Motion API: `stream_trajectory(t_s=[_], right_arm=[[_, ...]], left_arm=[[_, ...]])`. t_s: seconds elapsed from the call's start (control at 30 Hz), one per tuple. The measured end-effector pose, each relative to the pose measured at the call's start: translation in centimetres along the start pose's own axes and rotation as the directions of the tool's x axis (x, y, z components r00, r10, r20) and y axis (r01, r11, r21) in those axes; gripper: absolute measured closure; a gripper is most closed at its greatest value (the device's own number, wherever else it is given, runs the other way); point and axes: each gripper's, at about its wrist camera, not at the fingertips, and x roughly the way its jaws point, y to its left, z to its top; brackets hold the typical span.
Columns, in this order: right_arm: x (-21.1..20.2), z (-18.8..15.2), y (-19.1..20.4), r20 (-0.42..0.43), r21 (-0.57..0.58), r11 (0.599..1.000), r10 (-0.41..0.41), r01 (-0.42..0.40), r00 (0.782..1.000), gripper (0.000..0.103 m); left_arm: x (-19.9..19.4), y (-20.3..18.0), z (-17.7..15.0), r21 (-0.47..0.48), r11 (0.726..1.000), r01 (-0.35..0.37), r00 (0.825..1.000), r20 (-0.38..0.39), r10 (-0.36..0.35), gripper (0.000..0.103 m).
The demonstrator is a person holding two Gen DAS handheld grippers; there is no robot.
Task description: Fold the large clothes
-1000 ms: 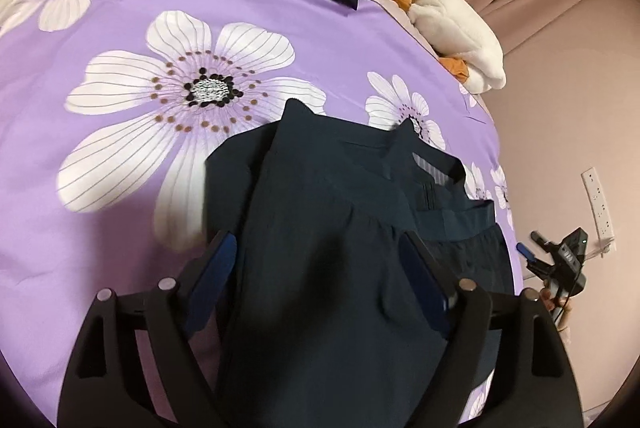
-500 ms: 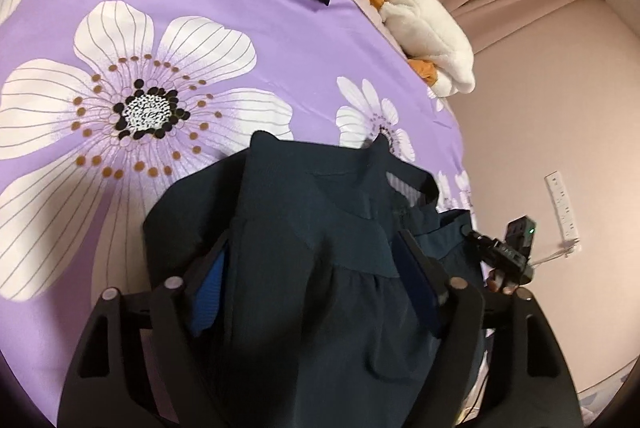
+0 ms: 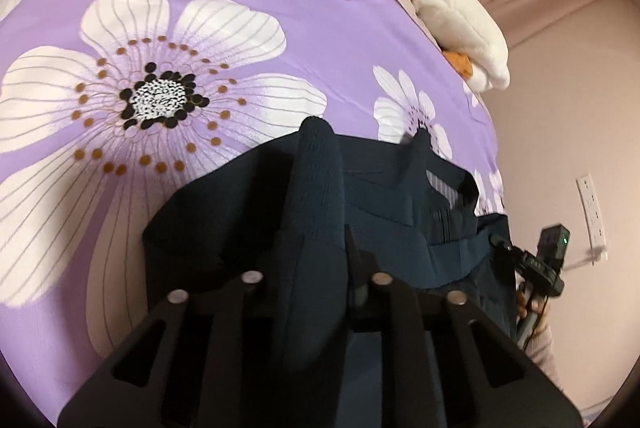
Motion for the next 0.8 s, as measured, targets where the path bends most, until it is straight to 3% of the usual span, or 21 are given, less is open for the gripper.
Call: stream_trajectory(t_s=[0.17, 0.3, 0.43, 0.6, 0.8], right_arm=[[-2.2, -0.3, 0.8, 0.089, 0.027, 1.000, 0.011, -0.013, 0.996, 0.078], [-4.6, -0.1, 1.7, 0.173, 0.024, 0.999, 0.037, -0.042, 0.984, 0.079], [-7.0, 0.4, 1.7, 0.253, 0.040, 0.996, 0.065, -0.077, 0.965, 0.084], [-6.4, 1.2, 1.4, 0.251, 0.055, 0.998, 0.000, -0.015, 0.968, 0.085], [-4.3, 2.1, -0.6, 0.246, 0.112, 0.993, -0.052, 0.025, 0.968, 0.085]], left_arm=[[-1.7, -2.3, -0.5, 0.042, 0.999, -0.029, 0.996, 0.088, 0.025, 0.093], [-3.7, -4.1, -0.4, 0.074, 0.997, 0.012, 0.988, 0.154, -0.023, 0.094], [-4.7, -5.3, 0.1, 0.093, 0.995, 0.038, 0.984, 0.171, -0.054, 0.094], [-3.8, -6.1, 1.7, 0.083, 0.996, 0.037, 0.984, 0.168, -0.051, 0.094], [-0.6, -6.7, 4.2, 0.092, 0.996, -0.021, 0.989, 0.148, 0.007, 0.094]])
